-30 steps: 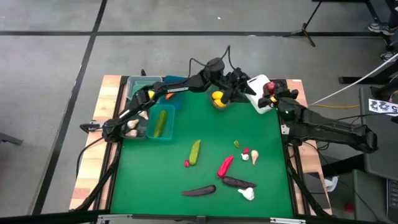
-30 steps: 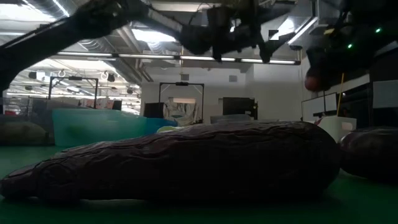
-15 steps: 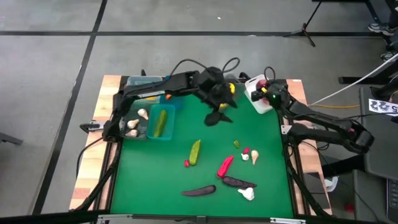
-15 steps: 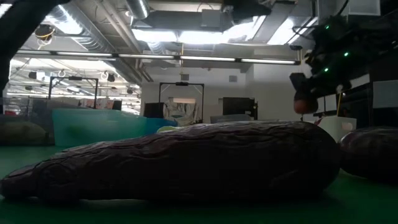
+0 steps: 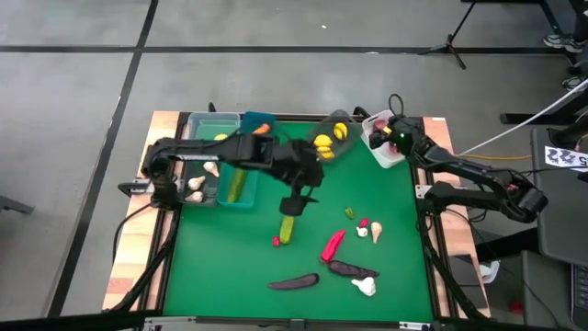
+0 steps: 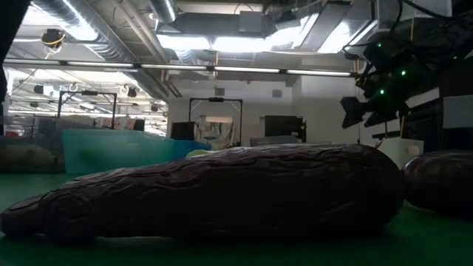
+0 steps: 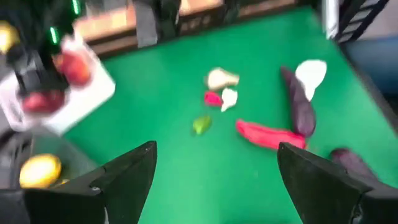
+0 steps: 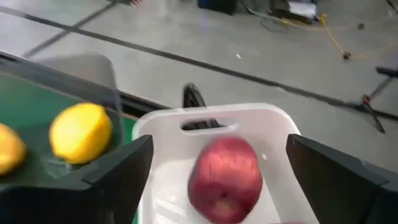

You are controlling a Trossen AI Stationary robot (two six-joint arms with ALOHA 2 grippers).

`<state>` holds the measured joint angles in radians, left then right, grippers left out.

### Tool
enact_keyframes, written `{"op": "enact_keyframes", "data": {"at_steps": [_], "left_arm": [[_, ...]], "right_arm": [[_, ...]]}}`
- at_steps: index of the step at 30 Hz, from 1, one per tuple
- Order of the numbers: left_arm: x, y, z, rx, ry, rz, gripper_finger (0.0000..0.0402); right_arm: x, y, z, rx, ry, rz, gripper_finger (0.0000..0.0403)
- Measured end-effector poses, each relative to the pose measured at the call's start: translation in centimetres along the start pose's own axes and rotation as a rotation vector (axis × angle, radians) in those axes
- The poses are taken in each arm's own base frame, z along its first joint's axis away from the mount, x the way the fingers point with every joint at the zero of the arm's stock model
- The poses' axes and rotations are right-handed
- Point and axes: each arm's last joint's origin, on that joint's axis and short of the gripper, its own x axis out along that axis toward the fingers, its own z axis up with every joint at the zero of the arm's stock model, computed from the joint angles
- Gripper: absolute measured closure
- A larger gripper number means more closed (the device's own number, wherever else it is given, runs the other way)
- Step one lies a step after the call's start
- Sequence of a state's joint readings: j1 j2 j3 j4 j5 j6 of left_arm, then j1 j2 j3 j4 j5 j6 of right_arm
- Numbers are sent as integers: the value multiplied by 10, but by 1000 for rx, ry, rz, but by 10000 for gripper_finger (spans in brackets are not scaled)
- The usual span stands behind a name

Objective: Sort produce into baskets
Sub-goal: Put the green cucumber into the light blue bin

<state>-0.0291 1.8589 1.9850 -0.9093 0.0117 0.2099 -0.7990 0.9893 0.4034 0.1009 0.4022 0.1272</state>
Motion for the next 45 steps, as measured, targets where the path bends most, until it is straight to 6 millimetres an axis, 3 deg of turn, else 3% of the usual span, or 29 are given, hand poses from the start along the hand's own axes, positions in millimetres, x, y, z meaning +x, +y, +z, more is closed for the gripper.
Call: {"op": "enact_keyframes", "data": {"at_steps": [5, 11, 15, 19, 24, 35, 45], "left_arm": [[13, -27, -32, -62, 59, 50, 73], [31, -52, -74, -144, -3, 103, 73], [44, -62, -97, -229, -76, 110, 73], [56, -70, -115, -317, -79, 99, 73], [65, -79, -138, -448, -10, 127, 73], [67, -88, -151, -791, -33, 410, 73], [114, -109, -170, -936, 44, 450, 73]], "right_arm": [[-20, 1, 24, 32, -79, 207, 34], [-58, -1, 48, 49, -181, 599, 34], [-83, -2, 50, 37, -218, 906, 34], [-102, -6, 44, 21, -177, 1100, 33], [-112, -11, 32, 14, -94, 1111, 33], [-112, -15, 23, -23, -55, 1009, 33], [-112, -15, 22, -22, -51, 1009, 33]]}}
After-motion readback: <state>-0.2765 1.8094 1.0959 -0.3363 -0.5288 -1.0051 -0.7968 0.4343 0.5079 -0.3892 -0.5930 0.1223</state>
